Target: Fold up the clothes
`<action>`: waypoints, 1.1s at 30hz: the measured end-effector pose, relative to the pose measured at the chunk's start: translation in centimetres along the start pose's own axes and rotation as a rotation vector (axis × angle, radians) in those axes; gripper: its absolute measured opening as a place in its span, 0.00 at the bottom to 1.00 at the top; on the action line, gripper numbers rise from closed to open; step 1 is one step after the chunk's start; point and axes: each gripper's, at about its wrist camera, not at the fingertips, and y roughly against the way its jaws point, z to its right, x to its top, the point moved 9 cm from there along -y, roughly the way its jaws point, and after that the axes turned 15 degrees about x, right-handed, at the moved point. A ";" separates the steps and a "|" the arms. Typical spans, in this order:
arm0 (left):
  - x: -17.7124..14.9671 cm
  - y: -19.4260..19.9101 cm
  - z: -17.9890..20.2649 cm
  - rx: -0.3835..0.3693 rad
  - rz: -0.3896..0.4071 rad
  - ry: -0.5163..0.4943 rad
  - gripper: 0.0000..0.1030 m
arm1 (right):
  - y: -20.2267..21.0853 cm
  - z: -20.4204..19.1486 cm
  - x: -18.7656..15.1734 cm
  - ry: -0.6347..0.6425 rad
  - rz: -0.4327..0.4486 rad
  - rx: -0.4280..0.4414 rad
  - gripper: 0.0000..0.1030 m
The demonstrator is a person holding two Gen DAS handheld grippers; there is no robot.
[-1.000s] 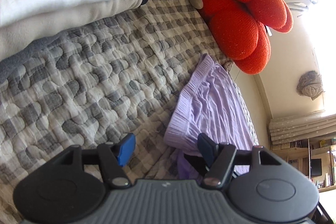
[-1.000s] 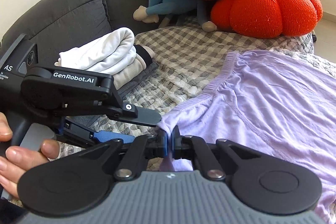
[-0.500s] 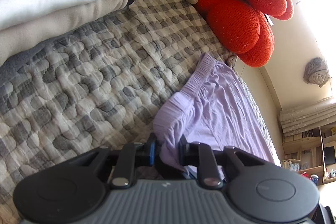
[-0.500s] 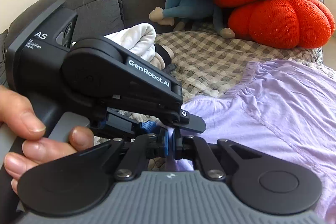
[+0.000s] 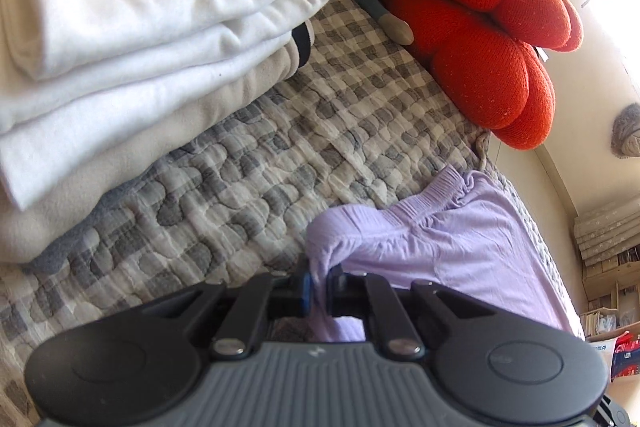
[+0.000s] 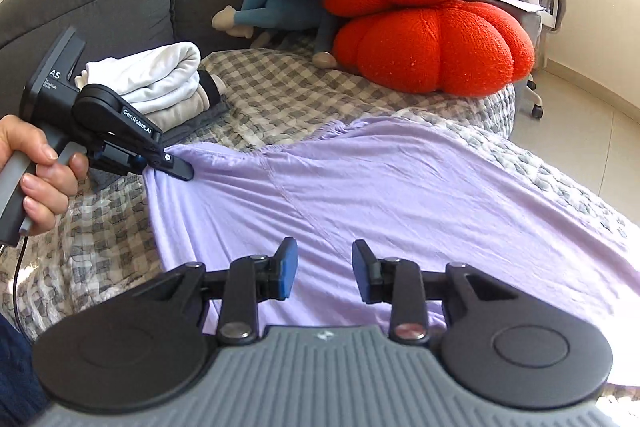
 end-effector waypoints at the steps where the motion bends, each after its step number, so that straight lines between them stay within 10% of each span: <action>1: 0.0 -0.1 -0.3 0.004 -0.001 0.004 0.07 | 0.4 0.4 -0.6 -0.004 -0.013 -0.012 0.33; 9: -0.7 -0.1 -0.3 0.044 0.013 -0.122 0.12 | 1.3 2.3 -5.3 -0.118 -0.116 -0.006 0.33; 13: -0.7 0.9 0.3 0.103 0.073 -0.228 0.40 | 1.3 1.8 -5.7 -0.083 -0.134 0.002 0.34; 21: 2.1 4.2 0.1 0.032 0.188 -0.145 0.45 | 4.1 6.2 -2.7 -0.104 -0.002 -0.058 0.34; 33: 5.4 -2.6 16.3 -0.018 0.215 -0.330 0.47 | 10.9 18.3 -3.5 -0.238 0.097 -0.315 0.37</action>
